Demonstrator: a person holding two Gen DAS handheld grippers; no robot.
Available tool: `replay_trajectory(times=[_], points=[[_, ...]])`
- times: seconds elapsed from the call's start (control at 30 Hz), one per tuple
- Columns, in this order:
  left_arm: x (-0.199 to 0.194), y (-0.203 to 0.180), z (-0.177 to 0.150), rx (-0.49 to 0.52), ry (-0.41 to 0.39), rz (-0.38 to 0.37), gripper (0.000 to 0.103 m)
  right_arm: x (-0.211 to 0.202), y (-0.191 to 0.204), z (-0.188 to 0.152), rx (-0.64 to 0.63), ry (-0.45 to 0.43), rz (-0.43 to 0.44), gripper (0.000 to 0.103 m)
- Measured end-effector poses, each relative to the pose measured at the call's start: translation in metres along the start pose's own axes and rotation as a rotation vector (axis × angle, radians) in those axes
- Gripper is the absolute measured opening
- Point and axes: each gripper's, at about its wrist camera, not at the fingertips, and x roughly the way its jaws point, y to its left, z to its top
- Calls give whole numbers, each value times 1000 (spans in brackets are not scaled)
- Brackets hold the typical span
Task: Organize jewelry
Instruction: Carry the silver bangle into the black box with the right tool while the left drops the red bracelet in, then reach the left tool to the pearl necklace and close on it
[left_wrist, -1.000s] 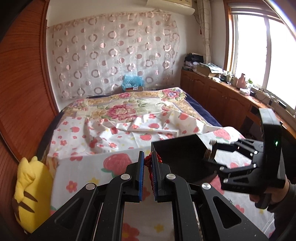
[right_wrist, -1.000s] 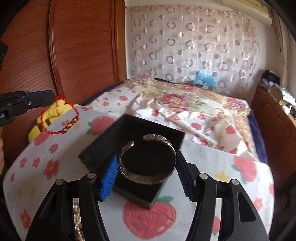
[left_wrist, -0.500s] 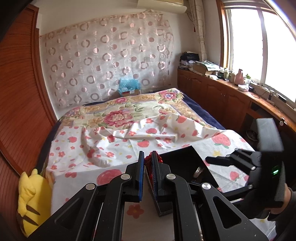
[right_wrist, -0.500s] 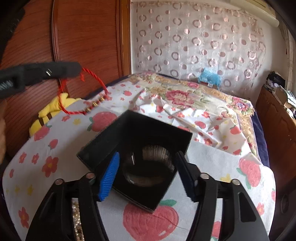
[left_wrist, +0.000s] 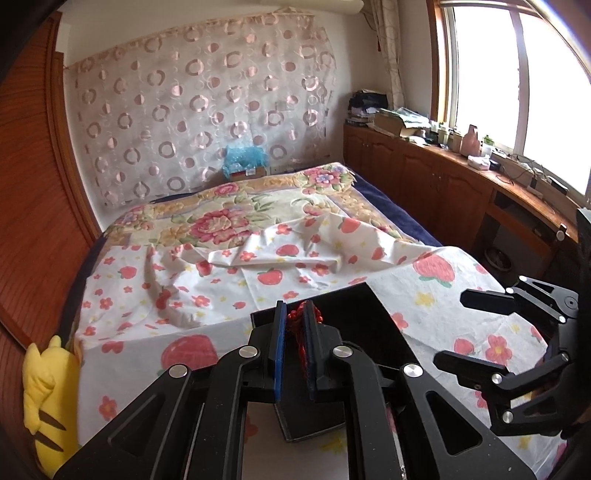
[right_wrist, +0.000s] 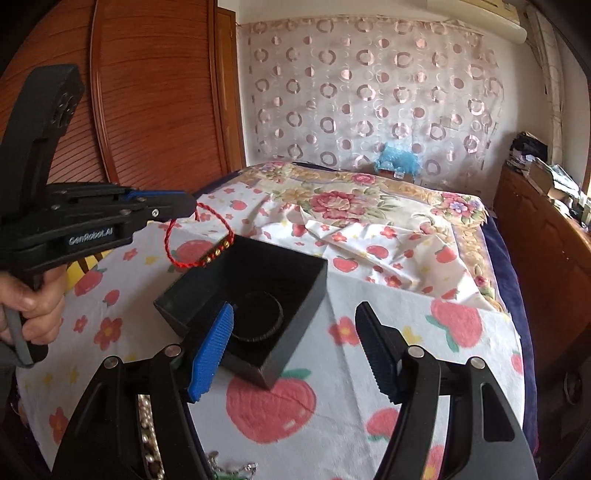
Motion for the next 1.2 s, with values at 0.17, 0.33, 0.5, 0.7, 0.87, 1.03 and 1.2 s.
replay_trajectory(times=[0.17,0.33,0.5,0.7,0.87,1.03,1.2], points=[[-5,-2,-9,-4,-3,-10,36,-7,0,-17,18,1,3,71],[-23,1,-27,-22,-10,-22,37,-23,4,-35,46,-9,4,71],[-40,1,-52,-21,0,-34,37,-40,14,-54,67,-20,12,71],[-55,3,-88,-28,21,-54,37,-55,29,-79,69,-6,19,71],[-61,6,-116,-43,45,-63,37,-66,43,-98,64,8,22,71],[-57,9,-135,-64,98,-81,37,-71,52,-114,62,24,-1,71],[-47,11,-151,-80,149,-88,37,-67,51,-127,71,55,-13,71]])
